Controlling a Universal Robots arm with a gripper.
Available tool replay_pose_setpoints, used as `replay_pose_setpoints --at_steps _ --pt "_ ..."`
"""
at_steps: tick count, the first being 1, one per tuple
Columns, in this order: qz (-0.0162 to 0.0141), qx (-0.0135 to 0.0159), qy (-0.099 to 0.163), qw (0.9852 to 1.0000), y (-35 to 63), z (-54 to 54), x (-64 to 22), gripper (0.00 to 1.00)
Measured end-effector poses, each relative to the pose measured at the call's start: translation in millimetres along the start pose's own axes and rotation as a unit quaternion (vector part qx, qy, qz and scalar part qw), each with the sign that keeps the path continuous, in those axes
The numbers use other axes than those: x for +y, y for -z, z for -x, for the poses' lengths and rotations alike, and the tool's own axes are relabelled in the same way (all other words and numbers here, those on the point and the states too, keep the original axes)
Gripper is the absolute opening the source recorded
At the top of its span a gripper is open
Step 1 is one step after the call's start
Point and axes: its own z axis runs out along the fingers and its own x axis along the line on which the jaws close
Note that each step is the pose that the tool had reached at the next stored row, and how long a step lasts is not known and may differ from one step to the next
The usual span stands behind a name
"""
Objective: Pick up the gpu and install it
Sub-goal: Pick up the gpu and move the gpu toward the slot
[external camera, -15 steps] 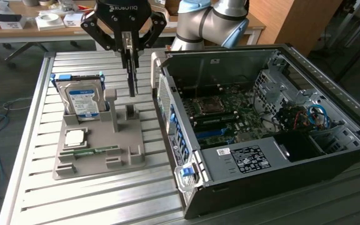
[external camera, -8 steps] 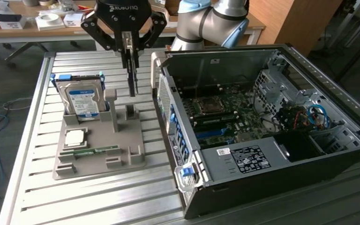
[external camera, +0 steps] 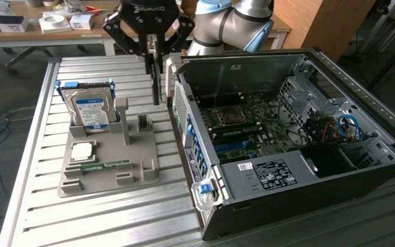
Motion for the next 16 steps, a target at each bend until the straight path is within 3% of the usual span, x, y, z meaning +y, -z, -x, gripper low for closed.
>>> replay_pose_setpoints --at_steps 16 --pt "-0.0001 0.0015 0.0 1.0 -3.5 67.5 4.9 0.26"
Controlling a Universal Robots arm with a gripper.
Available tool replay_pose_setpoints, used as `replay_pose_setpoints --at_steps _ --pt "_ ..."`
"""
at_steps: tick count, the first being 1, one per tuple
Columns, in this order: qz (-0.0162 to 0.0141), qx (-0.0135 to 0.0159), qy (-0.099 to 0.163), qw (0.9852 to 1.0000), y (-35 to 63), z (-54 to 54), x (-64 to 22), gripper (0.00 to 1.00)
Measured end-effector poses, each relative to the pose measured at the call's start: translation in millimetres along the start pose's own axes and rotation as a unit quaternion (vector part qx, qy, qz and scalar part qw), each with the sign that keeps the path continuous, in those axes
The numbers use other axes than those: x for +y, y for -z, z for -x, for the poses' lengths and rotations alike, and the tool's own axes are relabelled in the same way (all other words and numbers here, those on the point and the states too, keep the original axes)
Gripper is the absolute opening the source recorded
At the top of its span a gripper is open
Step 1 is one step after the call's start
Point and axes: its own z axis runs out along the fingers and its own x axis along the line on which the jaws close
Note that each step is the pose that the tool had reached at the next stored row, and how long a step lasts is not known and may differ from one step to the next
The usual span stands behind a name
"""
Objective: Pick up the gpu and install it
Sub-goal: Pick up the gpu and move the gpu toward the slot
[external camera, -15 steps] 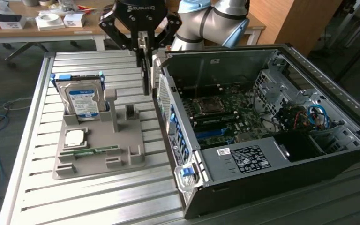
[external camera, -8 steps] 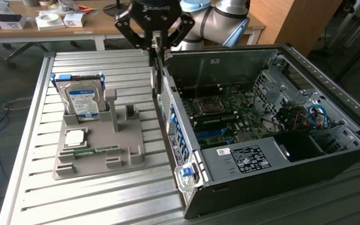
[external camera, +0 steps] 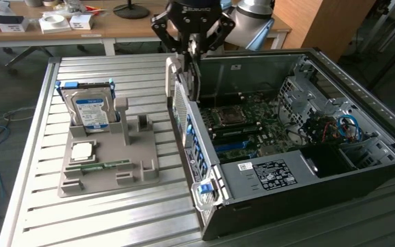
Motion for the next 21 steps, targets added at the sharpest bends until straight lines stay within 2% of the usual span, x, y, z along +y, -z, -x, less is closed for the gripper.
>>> replay_pose_setpoints --at_steps 21 --pt "-0.0002 0.0034 0.0 1.0 -5.2 94.9 7.0 0.26"
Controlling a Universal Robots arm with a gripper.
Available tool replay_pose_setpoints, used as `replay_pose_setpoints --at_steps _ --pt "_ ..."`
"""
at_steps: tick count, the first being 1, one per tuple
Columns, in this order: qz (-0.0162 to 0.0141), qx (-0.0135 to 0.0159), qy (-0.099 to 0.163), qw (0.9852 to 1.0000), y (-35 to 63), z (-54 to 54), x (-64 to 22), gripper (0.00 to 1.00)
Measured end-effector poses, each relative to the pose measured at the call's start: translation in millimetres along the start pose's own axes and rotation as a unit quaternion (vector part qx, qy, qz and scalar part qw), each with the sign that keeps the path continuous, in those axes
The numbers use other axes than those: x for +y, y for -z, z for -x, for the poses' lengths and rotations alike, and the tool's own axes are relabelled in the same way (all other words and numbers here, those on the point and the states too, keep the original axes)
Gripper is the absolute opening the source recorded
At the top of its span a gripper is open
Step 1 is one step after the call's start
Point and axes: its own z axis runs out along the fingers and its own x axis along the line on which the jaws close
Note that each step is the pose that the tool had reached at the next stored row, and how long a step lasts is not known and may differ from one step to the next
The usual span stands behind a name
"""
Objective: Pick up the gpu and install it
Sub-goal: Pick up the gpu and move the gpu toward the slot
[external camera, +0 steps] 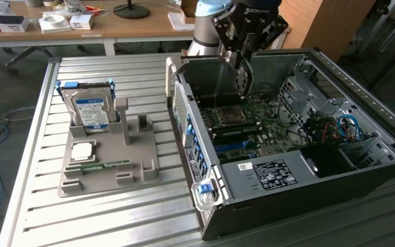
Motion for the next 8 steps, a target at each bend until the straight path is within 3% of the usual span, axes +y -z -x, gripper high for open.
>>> replay_pose_setpoints --at_steps 8 --pt "-0.0001 0.0015 0.0 1.0 -1.9 36.2 2.6 0.26"
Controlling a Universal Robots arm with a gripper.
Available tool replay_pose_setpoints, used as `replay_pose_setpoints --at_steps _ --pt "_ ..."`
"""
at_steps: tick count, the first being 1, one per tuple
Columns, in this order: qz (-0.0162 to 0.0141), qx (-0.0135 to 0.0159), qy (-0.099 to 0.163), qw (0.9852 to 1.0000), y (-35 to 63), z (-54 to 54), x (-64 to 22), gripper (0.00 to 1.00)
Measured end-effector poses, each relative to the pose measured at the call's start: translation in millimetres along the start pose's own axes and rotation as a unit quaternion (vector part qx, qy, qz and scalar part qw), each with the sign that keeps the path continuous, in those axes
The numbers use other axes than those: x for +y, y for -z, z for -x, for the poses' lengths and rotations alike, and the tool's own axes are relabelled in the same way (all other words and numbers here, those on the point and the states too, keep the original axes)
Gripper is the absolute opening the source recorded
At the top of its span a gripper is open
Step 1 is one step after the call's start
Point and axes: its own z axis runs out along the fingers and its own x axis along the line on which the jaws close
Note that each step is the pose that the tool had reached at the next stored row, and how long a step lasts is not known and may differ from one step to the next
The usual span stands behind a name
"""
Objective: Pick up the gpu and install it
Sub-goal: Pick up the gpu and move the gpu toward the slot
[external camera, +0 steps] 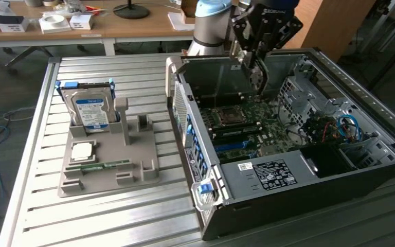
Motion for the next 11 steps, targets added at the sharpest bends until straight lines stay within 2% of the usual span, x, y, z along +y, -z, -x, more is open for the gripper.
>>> replay_pose_setpoints --at_steps 6,11 --pt "-0.0001 0.0008 0.0 1.0 -1.3 26.8 2.0 0.26" --pt "-0.0001 0.001 0.0 1.0 -2.2 42.9 3.1 0.26"
